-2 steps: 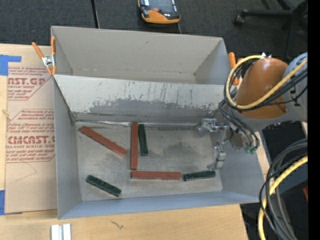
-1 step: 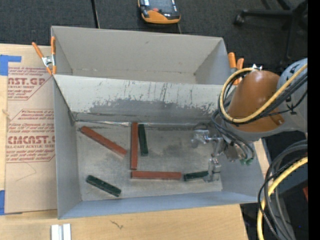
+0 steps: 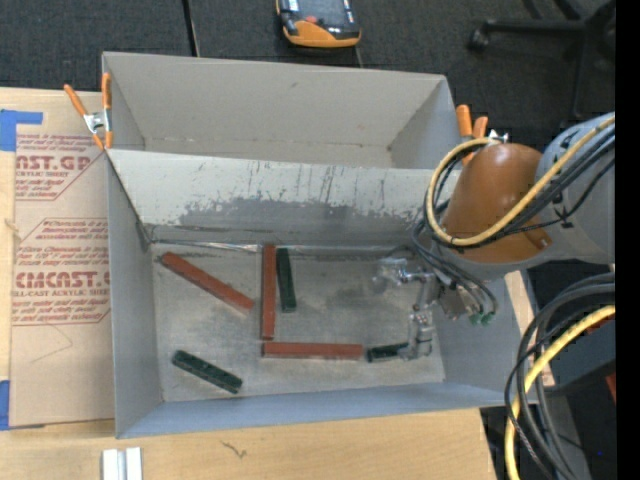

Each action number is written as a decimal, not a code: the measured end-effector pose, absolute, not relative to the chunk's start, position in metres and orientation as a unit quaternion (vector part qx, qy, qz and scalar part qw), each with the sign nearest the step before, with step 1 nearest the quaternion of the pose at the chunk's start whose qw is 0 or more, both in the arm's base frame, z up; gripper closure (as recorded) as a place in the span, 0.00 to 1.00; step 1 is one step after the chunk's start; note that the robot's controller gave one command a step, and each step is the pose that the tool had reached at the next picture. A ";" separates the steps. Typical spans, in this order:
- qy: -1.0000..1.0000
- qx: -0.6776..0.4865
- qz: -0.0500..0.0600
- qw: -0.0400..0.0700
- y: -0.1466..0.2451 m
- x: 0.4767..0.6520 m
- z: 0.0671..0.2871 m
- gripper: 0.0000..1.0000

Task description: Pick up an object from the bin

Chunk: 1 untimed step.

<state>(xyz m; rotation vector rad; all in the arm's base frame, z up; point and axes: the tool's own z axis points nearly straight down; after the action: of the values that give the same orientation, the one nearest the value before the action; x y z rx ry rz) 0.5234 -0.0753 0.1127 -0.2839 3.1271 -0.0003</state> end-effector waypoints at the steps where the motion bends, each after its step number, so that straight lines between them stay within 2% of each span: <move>1: 0.997 -0.078 0.001 -0.002 -0.083 0.504 0.067 0.00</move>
Offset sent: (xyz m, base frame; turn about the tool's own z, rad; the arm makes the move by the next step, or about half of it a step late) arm -0.0123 -0.0125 -0.0427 0.0056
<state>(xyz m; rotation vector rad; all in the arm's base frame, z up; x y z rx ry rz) 0.5044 -0.0827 0.0667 -0.2460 3.1369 0.0040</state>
